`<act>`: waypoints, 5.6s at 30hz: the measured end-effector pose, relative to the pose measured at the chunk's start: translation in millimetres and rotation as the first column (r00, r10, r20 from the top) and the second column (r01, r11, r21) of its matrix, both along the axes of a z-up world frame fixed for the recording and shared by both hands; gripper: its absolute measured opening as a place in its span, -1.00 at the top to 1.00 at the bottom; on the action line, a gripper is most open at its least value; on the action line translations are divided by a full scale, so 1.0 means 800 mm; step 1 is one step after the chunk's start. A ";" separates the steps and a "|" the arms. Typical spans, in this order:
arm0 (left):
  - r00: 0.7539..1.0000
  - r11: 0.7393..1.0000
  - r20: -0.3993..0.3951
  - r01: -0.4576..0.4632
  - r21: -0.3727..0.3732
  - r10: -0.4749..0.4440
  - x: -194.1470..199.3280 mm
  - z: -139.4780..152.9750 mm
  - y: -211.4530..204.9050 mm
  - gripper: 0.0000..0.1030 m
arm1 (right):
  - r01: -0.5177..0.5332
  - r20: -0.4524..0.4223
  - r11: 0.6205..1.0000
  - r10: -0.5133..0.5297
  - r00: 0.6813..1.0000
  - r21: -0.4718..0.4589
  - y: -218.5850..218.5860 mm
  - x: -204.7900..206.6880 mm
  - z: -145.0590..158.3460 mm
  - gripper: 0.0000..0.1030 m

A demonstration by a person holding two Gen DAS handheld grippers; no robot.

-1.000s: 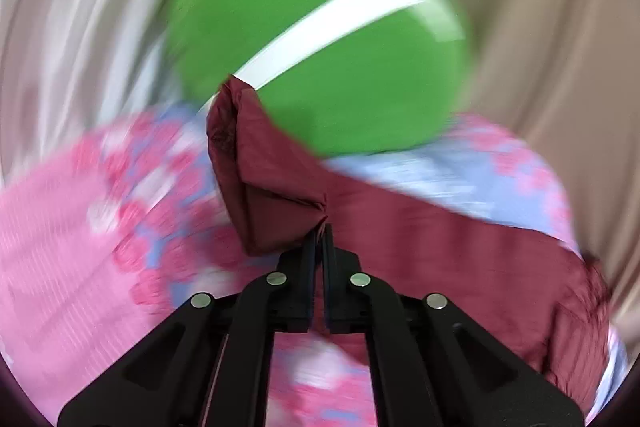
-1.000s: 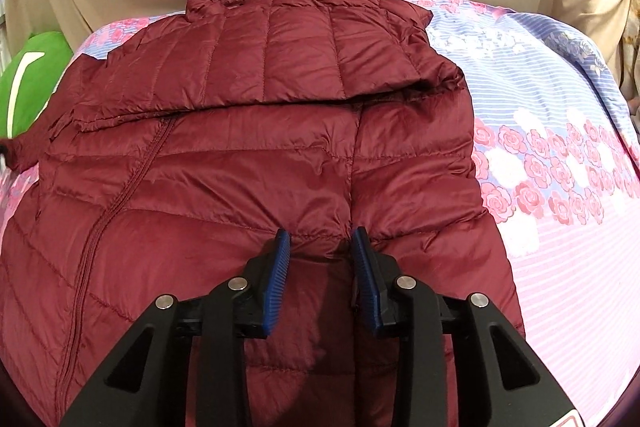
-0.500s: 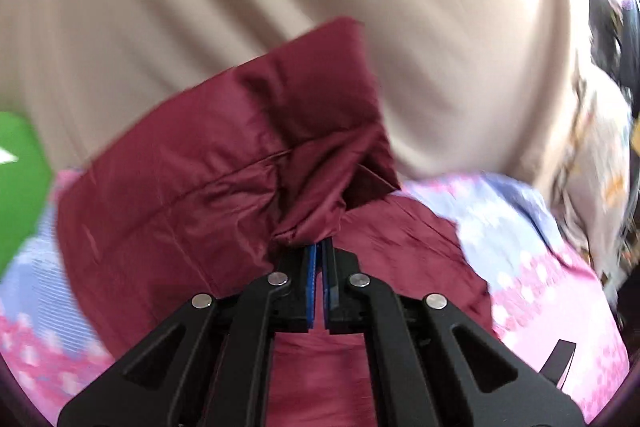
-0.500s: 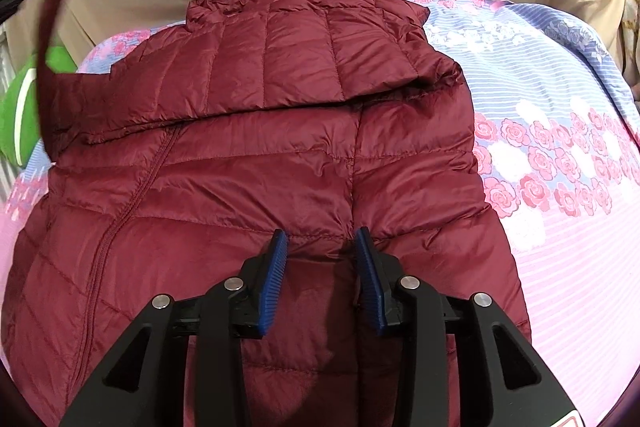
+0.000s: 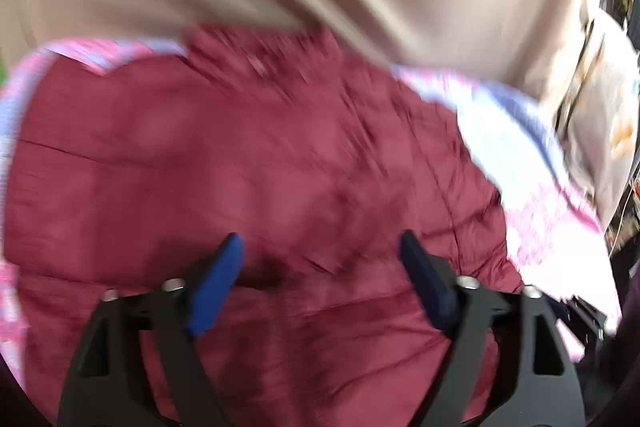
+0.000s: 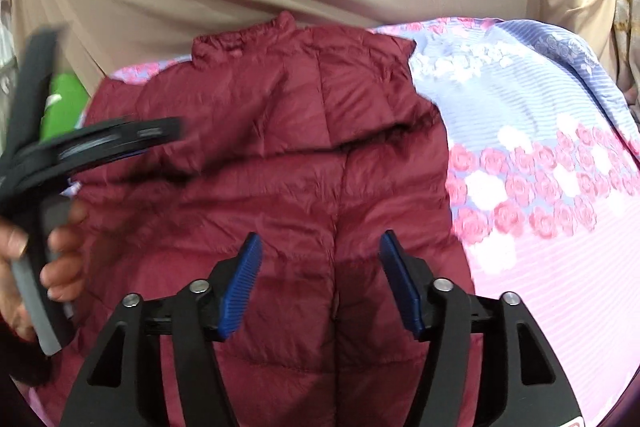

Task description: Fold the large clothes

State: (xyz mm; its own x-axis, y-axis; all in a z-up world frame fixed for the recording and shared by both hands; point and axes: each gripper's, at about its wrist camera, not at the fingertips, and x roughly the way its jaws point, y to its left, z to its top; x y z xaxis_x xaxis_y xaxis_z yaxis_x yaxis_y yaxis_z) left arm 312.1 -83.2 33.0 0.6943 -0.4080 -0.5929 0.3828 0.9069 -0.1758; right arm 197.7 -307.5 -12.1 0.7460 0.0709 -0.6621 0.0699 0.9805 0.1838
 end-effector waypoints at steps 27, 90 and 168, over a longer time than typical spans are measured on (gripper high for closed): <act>0.925 0.935 -0.178 -0.349 -0.058 0.334 0.070 -0.046 0.217 -0.61 | 0.063 0.165 0.996 -0.051 0.985 -0.067 0.017 0.151 0.113 0.95; 0.910 0.963 -0.336 -0.189 0.192 0.245 -0.245 -0.105 0.278 -0.19 | 0.045 -0.182 0.993 -0.026 0.983 0.106 -0.046 -0.242 -0.066 0.33; 0.987 0.970 -0.016 -0.151 0.191 0.157 0.100 -0.021 0.079 -0.30 | -0.095 -0.057 0.992 0.091 0.994 -0.087 0.003 0.169 -0.016 0.94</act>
